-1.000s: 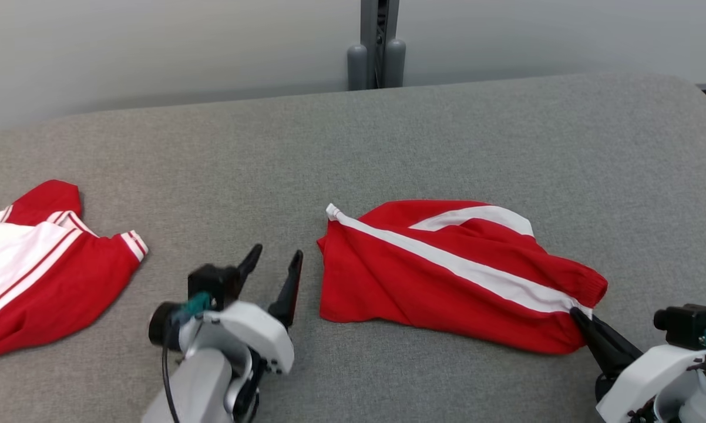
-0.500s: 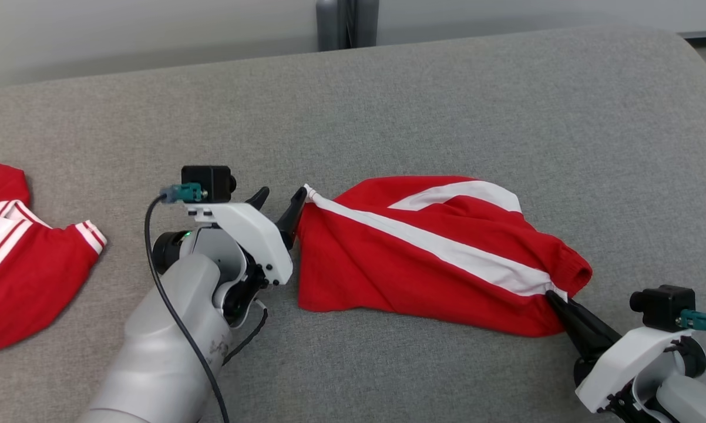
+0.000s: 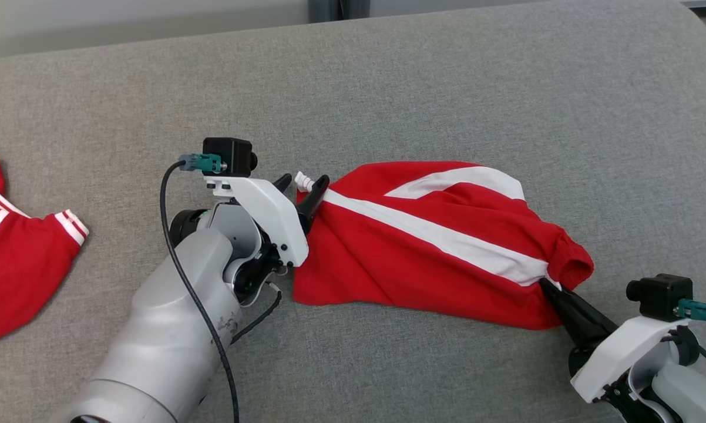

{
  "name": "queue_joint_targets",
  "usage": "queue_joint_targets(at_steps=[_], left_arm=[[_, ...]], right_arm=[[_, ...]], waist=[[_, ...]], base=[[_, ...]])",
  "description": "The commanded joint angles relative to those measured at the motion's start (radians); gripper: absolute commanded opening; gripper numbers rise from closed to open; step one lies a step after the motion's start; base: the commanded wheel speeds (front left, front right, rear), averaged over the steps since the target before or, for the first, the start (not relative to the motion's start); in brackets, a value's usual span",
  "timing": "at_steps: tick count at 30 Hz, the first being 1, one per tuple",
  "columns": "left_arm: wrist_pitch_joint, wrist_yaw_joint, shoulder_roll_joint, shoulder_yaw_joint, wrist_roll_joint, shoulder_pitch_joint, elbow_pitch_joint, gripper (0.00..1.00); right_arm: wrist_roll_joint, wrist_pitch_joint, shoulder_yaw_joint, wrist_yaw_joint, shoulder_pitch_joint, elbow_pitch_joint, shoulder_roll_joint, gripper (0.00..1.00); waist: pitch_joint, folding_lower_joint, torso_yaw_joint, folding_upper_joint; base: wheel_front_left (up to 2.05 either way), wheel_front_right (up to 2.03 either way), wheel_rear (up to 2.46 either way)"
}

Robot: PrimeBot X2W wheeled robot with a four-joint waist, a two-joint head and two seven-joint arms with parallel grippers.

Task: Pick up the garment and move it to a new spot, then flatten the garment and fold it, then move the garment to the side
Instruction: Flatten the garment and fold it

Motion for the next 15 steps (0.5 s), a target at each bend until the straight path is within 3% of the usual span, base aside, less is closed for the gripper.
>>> queue_joint_targets(at_steps=[1, 5, 6, 8, 11, 13, 15], left_arm=[[-0.003, -0.001, 0.005, -0.013, -0.012, -0.019, 0.007, 1.00], [-0.007, -0.002, 0.005, -0.041, -0.049, -0.026, 0.002, 1.00], [-0.006, -0.002, 0.005, -0.048, -0.058, -0.025, 0.001, 0.89], [-0.007, -0.002, 0.007, -0.062, -0.070, -0.023, 0.001, 0.78], [-0.001, -0.002, 0.009, -0.087, -0.093, -0.013, -0.006, 0.73], [0.000, -0.001, 0.015, -0.100, -0.111, -0.007, -0.012, 0.64], [-0.007, -0.001, 0.021, -0.112, -0.126, -0.003, -0.014, 0.47]], right_arm=[[-0.004, -0.005, -0.005, 0.000, -0.007, -0.002, -0.004, 0.00], [-0.006, -0.005, -0.010, 0.000, -0.004, 0.000, -0.006, 0.00], [-0.006, -0.005, -0.011, 0.000, -0.005, 0.001, -0.005, 0.00], [-0.006, -0.005, -0.013, 0.000, -0.003, 0.001, -0.005, 0.00], [-0.007, -0.005, -0.012, 0.000, -0.001, 0.002, -0.005, 0.00], [-0.006, -0.005, -0.010, 0.000, 0.000, 0.004, -0.005, 0.00], [-0.003, -0.006, -0.007, 0.000, 0.002, 0.006, -0.006, 0.00]], waist=[[0.003, 0.0000, 0.002, 0.0000], [0.005, 0.0000, 0.004, 0.0000], [0.005, 0.0000, 0.006, 0.0000], [0.003, 0.0000, 0.008, 0.0000], [0.000, 0.0000, 0.011, 0.0000], [-0.003, 0.0000, 0.013, 0.0000], [-0.007, 0.0000, 0.015, 0.0000]], base=[[0.00, 0.00, 0.00], [0.00, 0.00, 0.00], [0.00, 0.00, 0.00], [0.00, 0.00, 0.00], [0.00, 0.00, 0.00], [0.00, 0.00, 0.00], [0.00, 0.00, 0.00]])
